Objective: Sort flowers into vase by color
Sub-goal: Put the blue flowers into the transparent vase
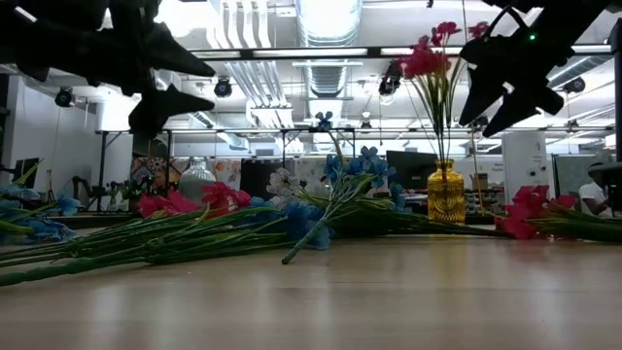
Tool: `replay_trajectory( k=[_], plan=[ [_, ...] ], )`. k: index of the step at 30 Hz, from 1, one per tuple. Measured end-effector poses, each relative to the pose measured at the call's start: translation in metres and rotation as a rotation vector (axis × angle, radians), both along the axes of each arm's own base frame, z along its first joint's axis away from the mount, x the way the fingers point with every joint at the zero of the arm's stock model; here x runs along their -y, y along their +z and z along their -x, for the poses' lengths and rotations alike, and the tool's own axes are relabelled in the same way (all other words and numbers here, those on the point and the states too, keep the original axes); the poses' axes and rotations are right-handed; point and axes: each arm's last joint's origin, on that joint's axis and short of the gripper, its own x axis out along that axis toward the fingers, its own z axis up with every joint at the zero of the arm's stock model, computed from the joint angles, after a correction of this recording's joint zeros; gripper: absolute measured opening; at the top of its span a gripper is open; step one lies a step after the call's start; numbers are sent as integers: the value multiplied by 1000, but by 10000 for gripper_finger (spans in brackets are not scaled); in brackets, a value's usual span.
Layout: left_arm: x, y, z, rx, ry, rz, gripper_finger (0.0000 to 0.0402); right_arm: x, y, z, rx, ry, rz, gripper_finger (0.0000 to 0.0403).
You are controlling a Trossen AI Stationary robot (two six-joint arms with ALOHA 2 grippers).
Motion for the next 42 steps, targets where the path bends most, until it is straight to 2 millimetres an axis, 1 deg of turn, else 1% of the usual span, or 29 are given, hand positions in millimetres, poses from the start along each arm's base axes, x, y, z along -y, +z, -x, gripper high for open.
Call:
replay_trajectory(
  k=[2, 5, 8, 10, 12, 15, 18, 20, 23, 29, 36, 42],
  plan=[
    [3, 3, -3, -33, -89, 75, 235, -3, -2, -3, -7, 43, -41, 288],
    [7, 17, -6, -152, -201, 177, 235, -8, -4, -6, -13, 92, -84, 287],
    [14, 26, -3, -405, -204, 275, 235, -15, -6, -8, -19, 115, -104, 284],
    [20, 35, -1, -552, -197, 285, 235, -20, -7, -9, -20, 134, -125, 281],
    [28, 45, 2, -656, -164, 289, 235, -27, -8, -9, -21, 162, -173, 278],
    [42, 58, 4, -737, -117, 293, 235, -38, -9, -8, -15, 210, -252, 272],
    [60, 69, 2, -742, -116, 268, 235, -52, -10, -7, -17, 257, -322, 266],
    [71, 71, 0, -741, -109, 258, 235, -63, -10, -5, -21, 285, -350, 263],
    [85, 68, -4, -760, -81, 272, 235, -80, -13, -3, -40, 321, -386, 258],
    [110, 51, -11, -871, -60, 318, 235, -104, -23, -1, -95, 346, -409, 254],
    [127, 30, -20, -973, -13, 340, 235, -120, -37, -5, -174, 365, -386, 255],
    [138, 15, -36, -965, -14, 377, 235, -129, -45, -6, -216, 387, -364, 256]
  ],
)
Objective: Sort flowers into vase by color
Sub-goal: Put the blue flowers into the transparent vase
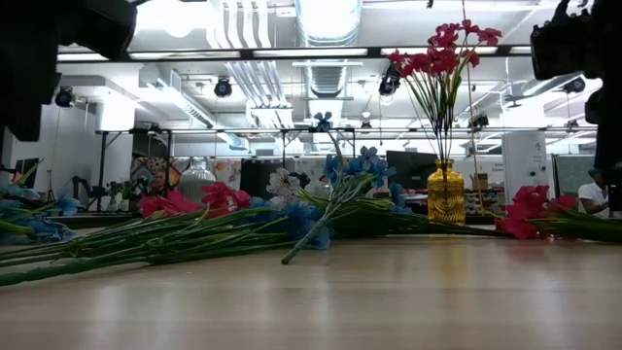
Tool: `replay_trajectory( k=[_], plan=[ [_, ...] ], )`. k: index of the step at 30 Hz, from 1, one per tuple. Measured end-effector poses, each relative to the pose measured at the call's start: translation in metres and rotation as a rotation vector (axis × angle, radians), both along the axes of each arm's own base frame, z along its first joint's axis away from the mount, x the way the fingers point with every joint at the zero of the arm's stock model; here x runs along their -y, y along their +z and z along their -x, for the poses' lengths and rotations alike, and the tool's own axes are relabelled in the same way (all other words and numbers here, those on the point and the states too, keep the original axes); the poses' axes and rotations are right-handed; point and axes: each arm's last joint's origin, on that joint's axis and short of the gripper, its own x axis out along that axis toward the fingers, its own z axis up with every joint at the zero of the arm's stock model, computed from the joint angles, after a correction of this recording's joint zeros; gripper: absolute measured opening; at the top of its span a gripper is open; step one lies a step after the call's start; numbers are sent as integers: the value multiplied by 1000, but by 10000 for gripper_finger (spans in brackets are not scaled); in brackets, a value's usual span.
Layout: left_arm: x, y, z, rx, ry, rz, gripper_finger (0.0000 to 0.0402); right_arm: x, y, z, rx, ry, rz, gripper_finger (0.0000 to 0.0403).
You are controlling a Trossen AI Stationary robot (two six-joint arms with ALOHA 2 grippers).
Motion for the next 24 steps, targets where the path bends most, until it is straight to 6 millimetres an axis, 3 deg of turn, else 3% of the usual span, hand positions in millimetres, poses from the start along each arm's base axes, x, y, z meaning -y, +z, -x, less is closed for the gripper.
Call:
replay_trajectory(
  k=[7, 15, 24],
  plan=[
    [8, -24, 8, -292, 43, 42, 235, -6, -6, -5, -2, 12, 8, 256],
    [14, -41, 26, -514, 146, -78, 235, -6, -9, -7, 2, 9, 27, 256],
    [9, -49, 32, -512, 204, -187, 222, -6, -8, -7, 12, 21, 48, 258]
  ],
)
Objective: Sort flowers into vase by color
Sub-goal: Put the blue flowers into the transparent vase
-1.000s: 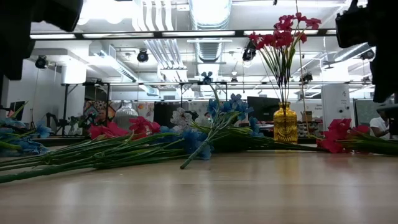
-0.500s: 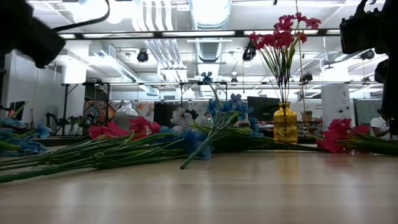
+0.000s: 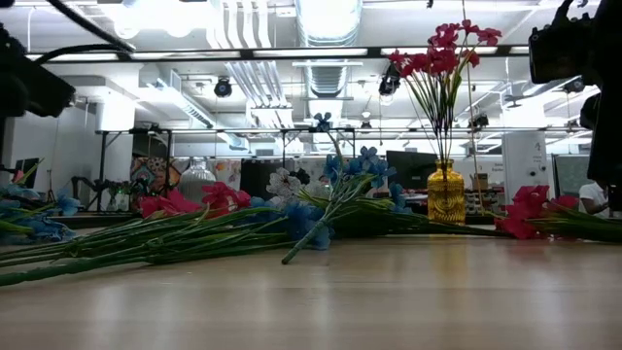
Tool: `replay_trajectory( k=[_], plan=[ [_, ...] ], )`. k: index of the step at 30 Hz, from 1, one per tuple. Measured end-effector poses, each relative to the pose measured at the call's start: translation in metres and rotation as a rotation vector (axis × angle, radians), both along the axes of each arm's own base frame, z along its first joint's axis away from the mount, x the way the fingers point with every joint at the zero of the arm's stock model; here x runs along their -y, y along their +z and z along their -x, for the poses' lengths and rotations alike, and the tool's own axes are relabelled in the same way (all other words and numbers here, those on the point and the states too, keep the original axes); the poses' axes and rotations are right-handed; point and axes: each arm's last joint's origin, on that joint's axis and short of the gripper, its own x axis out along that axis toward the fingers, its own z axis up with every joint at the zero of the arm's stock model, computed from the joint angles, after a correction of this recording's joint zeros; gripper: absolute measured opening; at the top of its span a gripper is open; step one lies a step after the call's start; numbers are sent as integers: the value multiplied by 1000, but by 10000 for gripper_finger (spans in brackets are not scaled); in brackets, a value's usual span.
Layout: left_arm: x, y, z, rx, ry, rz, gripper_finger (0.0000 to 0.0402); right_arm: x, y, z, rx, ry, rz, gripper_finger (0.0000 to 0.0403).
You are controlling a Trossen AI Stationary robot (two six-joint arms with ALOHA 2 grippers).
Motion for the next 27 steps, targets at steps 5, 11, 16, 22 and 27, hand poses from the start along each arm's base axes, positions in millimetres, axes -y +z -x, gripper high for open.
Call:
replay_trajectory(
  k=[5, 11, 16, 22, 27],
  plan=[
    [-6, -13, 10, -42, 65, -44, 202, 0, 0, 0, 3, 2, 0, 255],
    [-13, -30, 18, -43, 109, -54, 186, 0, 0, 0, 7, 13, 9, 251],
    [-13, -42, 19, 6, 120, -26, 165, 0, 0, 0, 14, 12, 16, 255],
    [-11, -36, 15, 26, 116, -42, 94, -1, 0, 0, 14, 15, 16, 253],
    [-8, -28, 11, 35, 87, -49, 18, -1, 0, 0, 14, 17, 17, 252]
  ],
)
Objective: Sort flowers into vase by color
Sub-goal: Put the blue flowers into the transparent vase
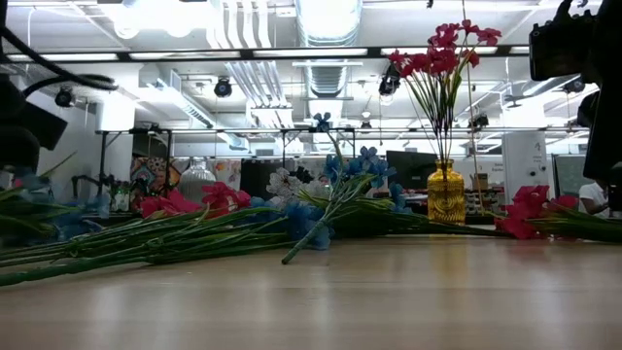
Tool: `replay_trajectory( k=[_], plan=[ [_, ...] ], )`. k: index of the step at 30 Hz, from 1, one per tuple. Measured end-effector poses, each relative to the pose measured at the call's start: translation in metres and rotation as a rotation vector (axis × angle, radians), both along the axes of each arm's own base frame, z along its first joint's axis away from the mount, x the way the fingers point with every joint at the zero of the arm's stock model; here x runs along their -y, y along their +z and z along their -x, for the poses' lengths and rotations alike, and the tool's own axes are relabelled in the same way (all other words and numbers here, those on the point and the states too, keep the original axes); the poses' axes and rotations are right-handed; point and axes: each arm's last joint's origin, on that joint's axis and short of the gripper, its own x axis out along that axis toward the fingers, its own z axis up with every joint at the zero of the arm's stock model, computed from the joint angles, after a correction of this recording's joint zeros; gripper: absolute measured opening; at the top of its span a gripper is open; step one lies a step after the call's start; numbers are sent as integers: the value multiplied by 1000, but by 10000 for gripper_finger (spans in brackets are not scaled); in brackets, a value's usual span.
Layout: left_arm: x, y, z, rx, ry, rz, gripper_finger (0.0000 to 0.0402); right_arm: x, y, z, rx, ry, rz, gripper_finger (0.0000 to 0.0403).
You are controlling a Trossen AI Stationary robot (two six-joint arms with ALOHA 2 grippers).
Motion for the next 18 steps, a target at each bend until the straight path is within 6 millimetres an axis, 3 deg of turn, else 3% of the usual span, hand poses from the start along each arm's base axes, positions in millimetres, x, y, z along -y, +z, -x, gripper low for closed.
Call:
replay_trajectory(
  k=[12, 18],
  plan=[
    [7, 52, -12, 151, -134, -27, 2, 1, 0, 0, 10, 9, 23, 251],
    [5, 81, -15, 319, -229, -40, 1, 1, 0, 0, 15, 17, 36, 251]
  ],
)
